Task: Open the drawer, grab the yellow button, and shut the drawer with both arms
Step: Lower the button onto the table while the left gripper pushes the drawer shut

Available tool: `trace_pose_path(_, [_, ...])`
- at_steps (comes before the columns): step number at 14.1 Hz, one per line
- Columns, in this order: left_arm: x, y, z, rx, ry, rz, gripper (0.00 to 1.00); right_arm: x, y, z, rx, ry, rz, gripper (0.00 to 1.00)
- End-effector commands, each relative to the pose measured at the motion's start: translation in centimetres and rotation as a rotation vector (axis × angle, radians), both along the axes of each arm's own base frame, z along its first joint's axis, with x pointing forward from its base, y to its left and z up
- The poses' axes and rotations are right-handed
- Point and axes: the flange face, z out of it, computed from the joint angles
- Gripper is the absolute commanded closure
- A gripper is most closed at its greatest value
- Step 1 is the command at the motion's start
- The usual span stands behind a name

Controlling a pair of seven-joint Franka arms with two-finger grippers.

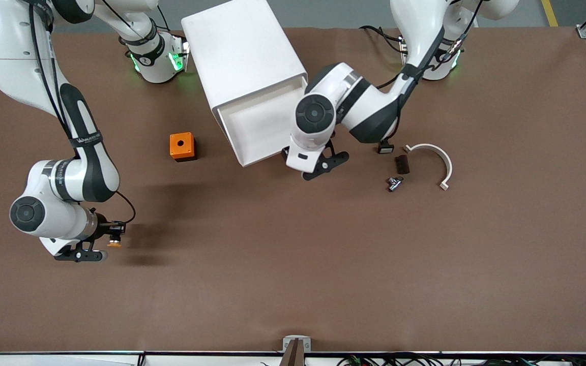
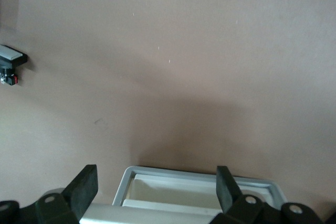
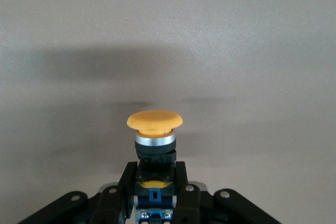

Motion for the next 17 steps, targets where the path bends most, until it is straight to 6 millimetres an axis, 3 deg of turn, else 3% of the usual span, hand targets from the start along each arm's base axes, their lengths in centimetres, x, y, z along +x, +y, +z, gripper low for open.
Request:
trace_pose_path(1, [-2.5,-0.9,-1.0,0.036,-0.001,-0.039,0.01,-1.5,-0.4,-1.8,-0.005,-0.039,0.047,0.96])
trace_pose_path(4, [-4.3,-2.4,-1.0,0.034,0.001,-0.07,0.01,-2.8,-1.1,-3.7,0.0,-0.075,0.037,0.95])
trace_pose_path(5, [-5.1,-3.1,-1.0,0.035,0.004,-0.08,0.01,-2.9,-1.1,-3.8,0.001,-0.076,0.038,0.88])
trace_pose_path(8, [-8.2,-5.4,-1.8,0.042,0.011,-0.129,0.01,-2.7,-1.1,-3.6,0.0,-0.075,0.036,0.48])
trace_pose_path(10, [-9.7,-6.4,-2.7,0.059,0.02,-0.13,0.01,-2.4,-1.0,-2.8,-0.001,-0.087,0.032,0.12])
trace_pose_path(11, [-10.3,-6.8,-2.7,0.062,0.021,-0.126,0.01,-2.2,-0.9,-2.2,0.005,-0.097,0.026,0.0])
trace_pose_path(17, [-13.2,-8.4,-3.1,0.082,0.038,-0.12,0.01,-1.6,-0.8,6.7,0.001,-0.18,0.049,0.0])
